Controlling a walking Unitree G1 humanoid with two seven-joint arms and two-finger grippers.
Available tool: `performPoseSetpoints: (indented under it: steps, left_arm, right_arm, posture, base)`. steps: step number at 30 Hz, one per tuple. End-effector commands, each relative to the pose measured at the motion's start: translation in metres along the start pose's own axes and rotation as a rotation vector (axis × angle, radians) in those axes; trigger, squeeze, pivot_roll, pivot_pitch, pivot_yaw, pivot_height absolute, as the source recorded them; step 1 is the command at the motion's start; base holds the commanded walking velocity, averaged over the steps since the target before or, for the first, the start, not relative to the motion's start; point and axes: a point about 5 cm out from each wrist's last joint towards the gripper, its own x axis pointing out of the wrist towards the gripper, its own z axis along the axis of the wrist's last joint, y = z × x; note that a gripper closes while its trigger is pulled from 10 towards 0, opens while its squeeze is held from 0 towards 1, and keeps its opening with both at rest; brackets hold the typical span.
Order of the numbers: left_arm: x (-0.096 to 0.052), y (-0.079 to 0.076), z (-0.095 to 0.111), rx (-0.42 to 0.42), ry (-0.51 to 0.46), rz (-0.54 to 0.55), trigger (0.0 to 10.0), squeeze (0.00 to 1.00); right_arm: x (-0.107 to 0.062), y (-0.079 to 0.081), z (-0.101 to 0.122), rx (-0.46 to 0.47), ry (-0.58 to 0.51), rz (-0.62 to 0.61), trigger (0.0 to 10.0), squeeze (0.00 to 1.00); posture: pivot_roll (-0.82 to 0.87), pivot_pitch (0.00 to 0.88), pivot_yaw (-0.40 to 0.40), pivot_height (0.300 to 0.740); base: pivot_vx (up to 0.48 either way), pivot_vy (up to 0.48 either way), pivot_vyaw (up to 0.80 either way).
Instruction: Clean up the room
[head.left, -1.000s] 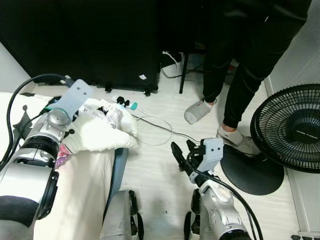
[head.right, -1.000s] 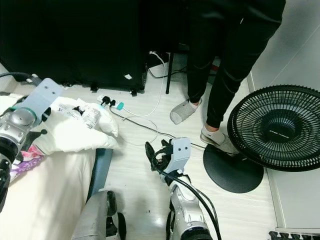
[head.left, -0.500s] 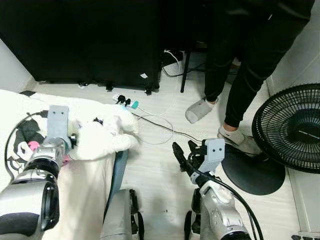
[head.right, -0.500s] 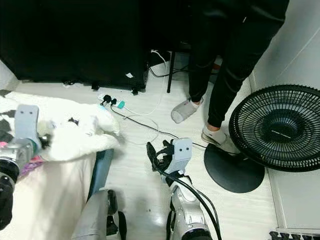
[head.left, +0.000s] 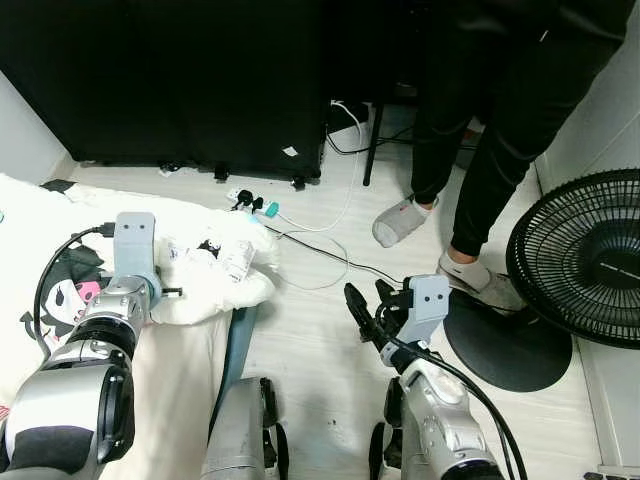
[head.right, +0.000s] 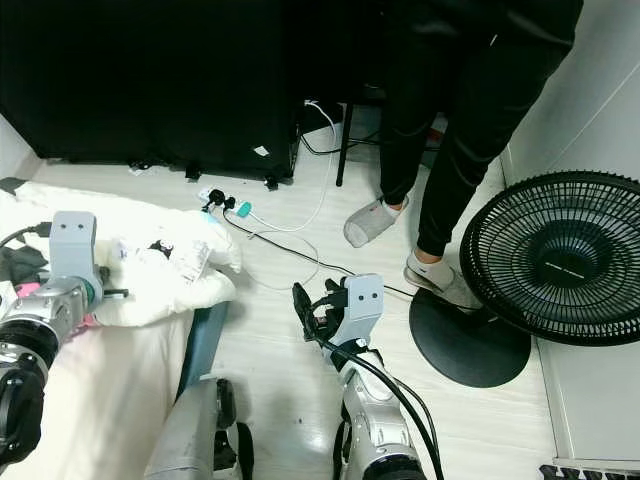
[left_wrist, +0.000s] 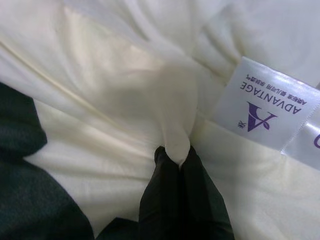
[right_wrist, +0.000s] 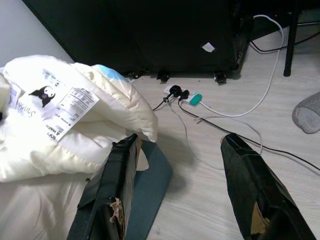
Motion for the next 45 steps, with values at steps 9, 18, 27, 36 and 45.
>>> performPoseSetpoints:
  steps: [9,18,27,36,45]
  left_arm:
    - [-0.004,0.005,0.024,0.328,-0.147,-0.116,0.0,0.0]
    - [-0.022,0.029,0.031,0.805,-0.162,-0.382,0.0,0.0]
    - [-0.051,0.032,0.003,0.979,-0.104,-0.699,0.0,0.0]
    - [-0.108,0.027,-0.037,1.183,0.004,-1.173,0.0,0.0]
    - [-0.131,0.026,-0.117,1.216,0.234,-1.369,0.0,0.0]
  right_arm:
    - [-0.004,-0.002,-0.006,-0.003,0.032,-0.008,10.0,0.0]
    - [-0.005,-0.004,-0.007,-0.004,0.038,-0.013,10.0,0.0]
    - [-0.004,0.0,-0.01,-0.001,0.047,-0.001,10.0,0.0]
    - [-0.004,-0.001,-0.01,-0.007,0.052,0.005,10.0,0.0]
    - [-0.006,-0.003,-0.012,-0.01,0.059,-0.004,10.0,0.0]
  posture:
    - [0.07,0.221,0.087,0.615]
    - [0.09,0.219,0.087,0.615]
    - [0.1,0.21,0.08,0.615]
    - [0.1,0.206,0.077,0.615]
    - [0.09,0.209,0.077,0.615]
  base:
    - [0.0,0.0,0.0]
    - [0.0,0.0,0.0]
    - [0.0,0.0,0.0]
    - [0.0,0.0,0.0]
    - [0.0,0.0,0.0]
